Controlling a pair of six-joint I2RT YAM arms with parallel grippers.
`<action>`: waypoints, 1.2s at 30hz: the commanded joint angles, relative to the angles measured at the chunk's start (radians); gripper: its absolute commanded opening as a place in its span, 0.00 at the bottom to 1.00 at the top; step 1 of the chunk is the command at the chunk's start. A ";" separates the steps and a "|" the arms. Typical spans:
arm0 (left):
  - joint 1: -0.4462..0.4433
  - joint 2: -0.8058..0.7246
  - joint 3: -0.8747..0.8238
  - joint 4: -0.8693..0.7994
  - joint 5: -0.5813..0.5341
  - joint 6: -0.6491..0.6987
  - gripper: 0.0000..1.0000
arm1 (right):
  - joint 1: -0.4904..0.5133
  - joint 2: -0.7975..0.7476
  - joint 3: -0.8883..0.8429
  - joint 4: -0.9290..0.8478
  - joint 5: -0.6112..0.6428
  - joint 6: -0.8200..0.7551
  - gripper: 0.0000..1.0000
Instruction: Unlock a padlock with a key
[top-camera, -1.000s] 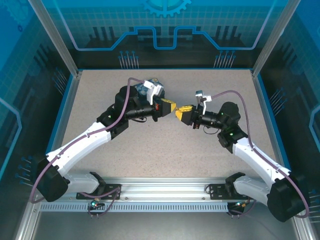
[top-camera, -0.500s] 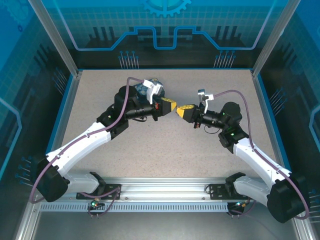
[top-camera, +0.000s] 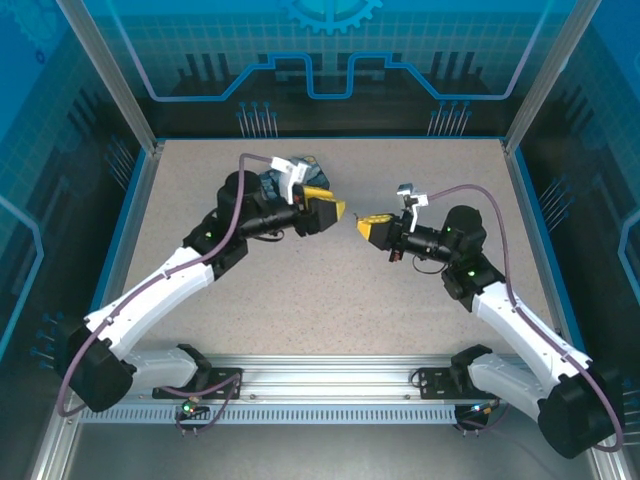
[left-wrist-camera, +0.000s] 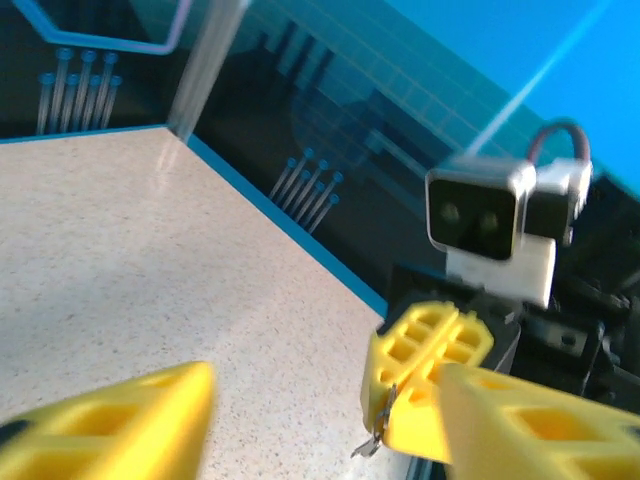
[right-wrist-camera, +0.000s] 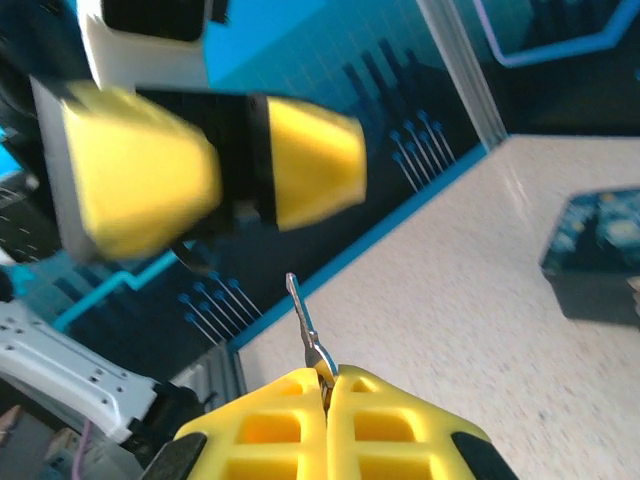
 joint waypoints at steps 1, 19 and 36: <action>0.085 -0.030 -0.024 -0.059 -0.056 -0.018 0.71 | -0.013 -0.007 0.045 -0.280 0.107 -0.135 0.00; 0.312 0.648 0.491 -0.434 -0.279 0.396 0.99 | 0.018 0.079 0.032 -0.629 0.451 -0.208 0.00; 0.345 1.183 1.109 -0.559 -0.277 0.455 0.99 | 0.026 0.081 0.037 -0.657 0.471 -0.204 0.00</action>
